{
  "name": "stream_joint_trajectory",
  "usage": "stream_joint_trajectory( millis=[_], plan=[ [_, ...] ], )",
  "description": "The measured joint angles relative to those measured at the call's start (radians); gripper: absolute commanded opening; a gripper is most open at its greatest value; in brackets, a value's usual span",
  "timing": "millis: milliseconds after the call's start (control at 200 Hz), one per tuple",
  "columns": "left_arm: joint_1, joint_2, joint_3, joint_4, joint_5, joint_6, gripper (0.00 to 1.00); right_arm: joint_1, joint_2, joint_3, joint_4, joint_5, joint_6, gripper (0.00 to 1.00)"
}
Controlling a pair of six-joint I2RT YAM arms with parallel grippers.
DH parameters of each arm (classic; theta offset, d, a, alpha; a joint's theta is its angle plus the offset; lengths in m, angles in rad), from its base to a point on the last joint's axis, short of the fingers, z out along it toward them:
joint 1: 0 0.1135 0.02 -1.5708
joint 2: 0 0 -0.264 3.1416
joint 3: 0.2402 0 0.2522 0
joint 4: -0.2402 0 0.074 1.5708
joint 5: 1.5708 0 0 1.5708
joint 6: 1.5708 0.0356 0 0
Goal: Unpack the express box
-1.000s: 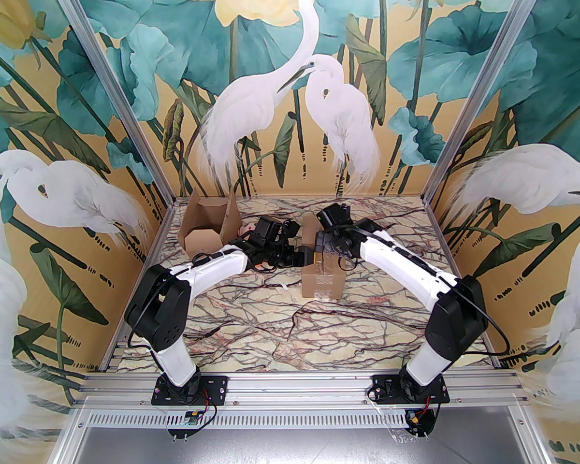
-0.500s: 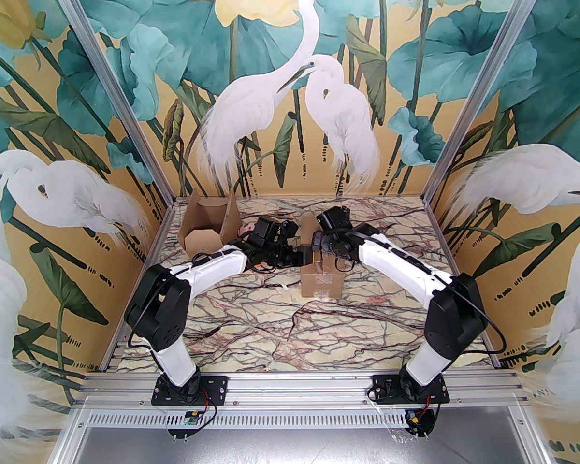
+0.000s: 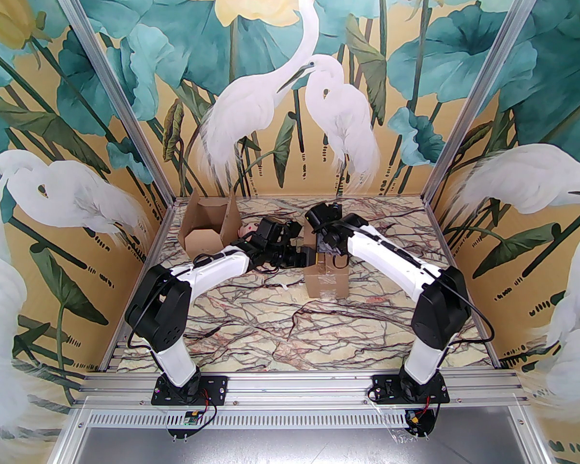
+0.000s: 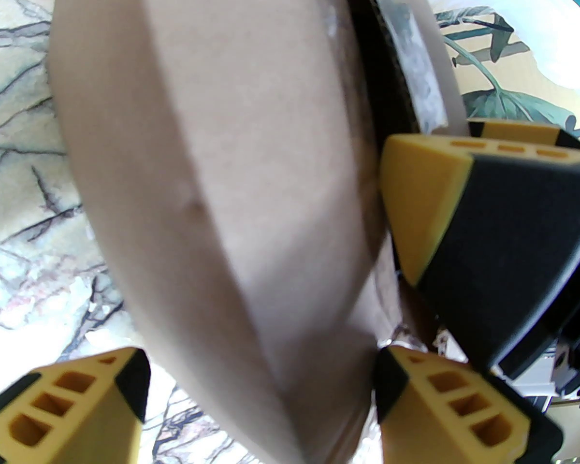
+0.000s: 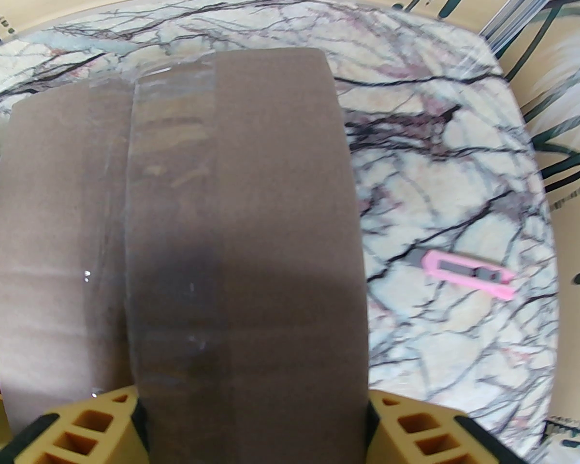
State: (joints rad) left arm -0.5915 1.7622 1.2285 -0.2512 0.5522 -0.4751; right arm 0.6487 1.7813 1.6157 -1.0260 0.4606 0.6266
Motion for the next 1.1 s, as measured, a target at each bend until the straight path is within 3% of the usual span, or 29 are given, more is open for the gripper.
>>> stream_joint_trajectory(
  millis=[225, 390, 605, 1100],
  plan=[
    [-0.005, 0.002, 0.022, -0.039, -0.003, 0.005, 0.79, 0.004, -0.031, 0.0, -0.001, -0.003, -0.03, 0.38],
    [-0.01, 0.013, 0.045, -0.051, -0.004, 0.003, 0.79, -0.06, -0.202, -0.166, 0.136, -0.157, -0.019, 0.33],
    [-0.012, 0.019, 0.06, -0.048, -0.014, 0.003, 0.79, -0.18, -0.401, -0.388, 0.327, -0.399, 0.034, 0.36],
    [0.008, 0.068, 0.167, -0.109, -0.095, 0.027, 0.79, -0.355, -0.507, -0.634, 0.775, -0.759, 0.096, 0.33]
  ],
)
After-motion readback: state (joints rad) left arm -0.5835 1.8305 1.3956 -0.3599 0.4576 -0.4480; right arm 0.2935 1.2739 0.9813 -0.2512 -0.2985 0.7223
